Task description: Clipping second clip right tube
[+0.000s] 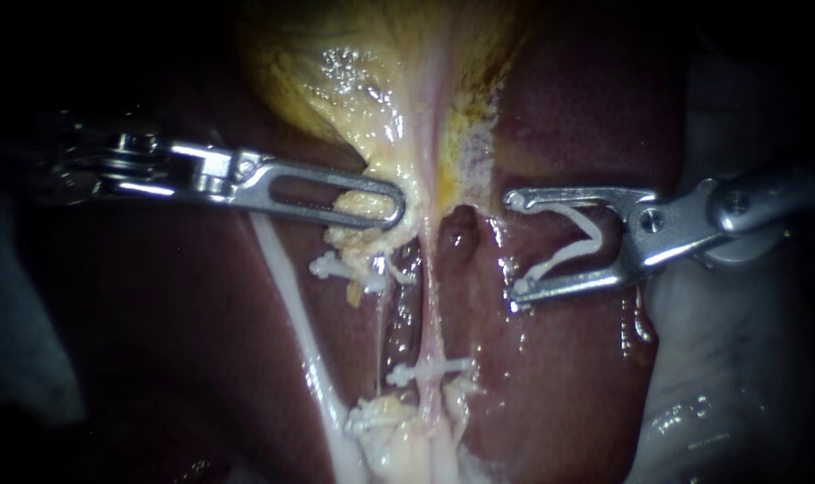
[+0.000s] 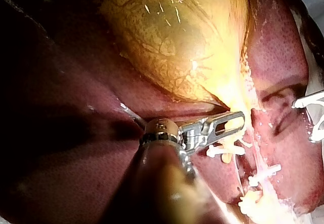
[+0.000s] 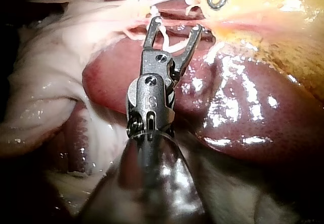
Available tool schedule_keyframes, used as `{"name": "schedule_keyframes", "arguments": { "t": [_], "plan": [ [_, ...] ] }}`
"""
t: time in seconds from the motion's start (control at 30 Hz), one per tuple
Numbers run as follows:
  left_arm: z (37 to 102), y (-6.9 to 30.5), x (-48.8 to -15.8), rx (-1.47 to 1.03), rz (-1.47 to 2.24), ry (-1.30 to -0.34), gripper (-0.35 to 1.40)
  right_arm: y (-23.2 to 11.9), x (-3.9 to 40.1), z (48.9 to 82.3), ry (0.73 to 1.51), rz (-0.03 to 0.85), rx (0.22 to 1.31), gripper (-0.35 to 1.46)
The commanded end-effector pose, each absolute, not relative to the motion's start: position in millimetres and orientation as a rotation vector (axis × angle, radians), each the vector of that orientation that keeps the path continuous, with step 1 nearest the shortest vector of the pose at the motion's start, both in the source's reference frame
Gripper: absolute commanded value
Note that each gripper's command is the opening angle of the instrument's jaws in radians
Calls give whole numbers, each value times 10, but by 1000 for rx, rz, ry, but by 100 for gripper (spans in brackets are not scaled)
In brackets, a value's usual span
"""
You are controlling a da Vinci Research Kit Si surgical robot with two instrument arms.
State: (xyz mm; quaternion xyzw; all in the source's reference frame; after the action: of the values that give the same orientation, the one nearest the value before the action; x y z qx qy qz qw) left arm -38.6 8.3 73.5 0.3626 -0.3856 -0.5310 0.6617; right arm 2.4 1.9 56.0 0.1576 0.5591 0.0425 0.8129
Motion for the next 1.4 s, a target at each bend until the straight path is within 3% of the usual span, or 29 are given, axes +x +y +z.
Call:
{"name": "schedule_keyframes", "arguments": {
  "t": [0.03, 0.5, 0.8, 1.17, 1.4],
  "plan": [
    [734, 84, -384, 822, -1200, -873, -35, 19, 24, 560, 1194, 91, 336, 50],
    [671, 105, -329, 801, -1248, -886, -35, 19, 25, 559, 1196, 88, 341, 50],
    [651, 110, -312, 777, -1252, -896, -35, 17, 29, 560, 1198, 86, 344, 50],
    [651, 108, -314, 774, -1254, -896, -35, -8, 60, 582, 1190, 177, 434, 50],
    [650, 107, -316, 773, -1256, -896, -35, -32, 95, 604, 1164, 303, 559, 49]
  ]
}}
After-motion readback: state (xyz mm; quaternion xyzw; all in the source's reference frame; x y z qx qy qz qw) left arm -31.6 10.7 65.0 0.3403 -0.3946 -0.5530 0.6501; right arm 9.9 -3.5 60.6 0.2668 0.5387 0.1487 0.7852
